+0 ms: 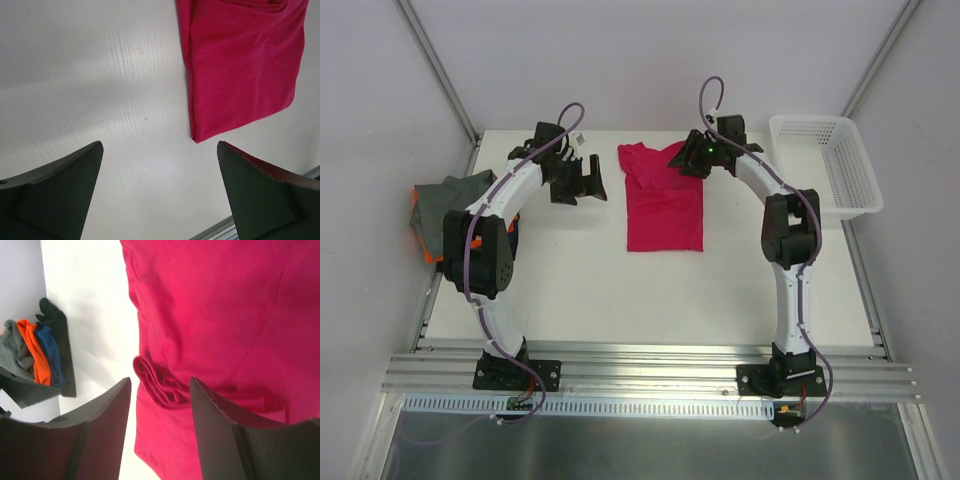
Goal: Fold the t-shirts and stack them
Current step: Fold the folded rectangular tshirt in 1/3 of the way
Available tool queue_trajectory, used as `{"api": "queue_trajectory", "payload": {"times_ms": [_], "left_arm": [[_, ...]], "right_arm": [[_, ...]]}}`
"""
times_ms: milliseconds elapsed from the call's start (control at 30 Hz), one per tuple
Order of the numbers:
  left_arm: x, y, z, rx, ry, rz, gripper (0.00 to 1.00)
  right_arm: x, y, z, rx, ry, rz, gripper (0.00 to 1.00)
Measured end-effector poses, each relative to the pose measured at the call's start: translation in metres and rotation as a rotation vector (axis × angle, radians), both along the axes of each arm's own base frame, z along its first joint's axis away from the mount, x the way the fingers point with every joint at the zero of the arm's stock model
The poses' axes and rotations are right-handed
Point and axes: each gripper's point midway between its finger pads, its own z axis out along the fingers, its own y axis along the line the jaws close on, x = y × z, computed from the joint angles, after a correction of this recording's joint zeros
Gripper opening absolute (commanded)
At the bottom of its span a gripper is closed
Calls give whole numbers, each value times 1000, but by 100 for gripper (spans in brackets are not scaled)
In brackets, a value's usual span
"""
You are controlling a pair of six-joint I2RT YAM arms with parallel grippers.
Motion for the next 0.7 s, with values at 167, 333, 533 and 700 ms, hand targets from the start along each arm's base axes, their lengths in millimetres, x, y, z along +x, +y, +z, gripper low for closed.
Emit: {"api": "queue_trajectory", "payload": {"times_ms": [167, 333, 533, 700], "left_arm": [[-3, -3, -1, -29, 25, 14, 98], [-21, -10, -20, -98, 136, 34, 91], [-55, -27, -73, -235, 368, 67, 83], [-66, -47, -88, -369, 525, 95, 81]], "right_arm": [[-48, -22, -13, -34, 126, -14, 54], [-127, -59, -13, -41, 279, -55, 54], [-203, -67, -38, -7, 458, -79, 52], [-218, -64, -61, 22, 570, -96, 52]]}}
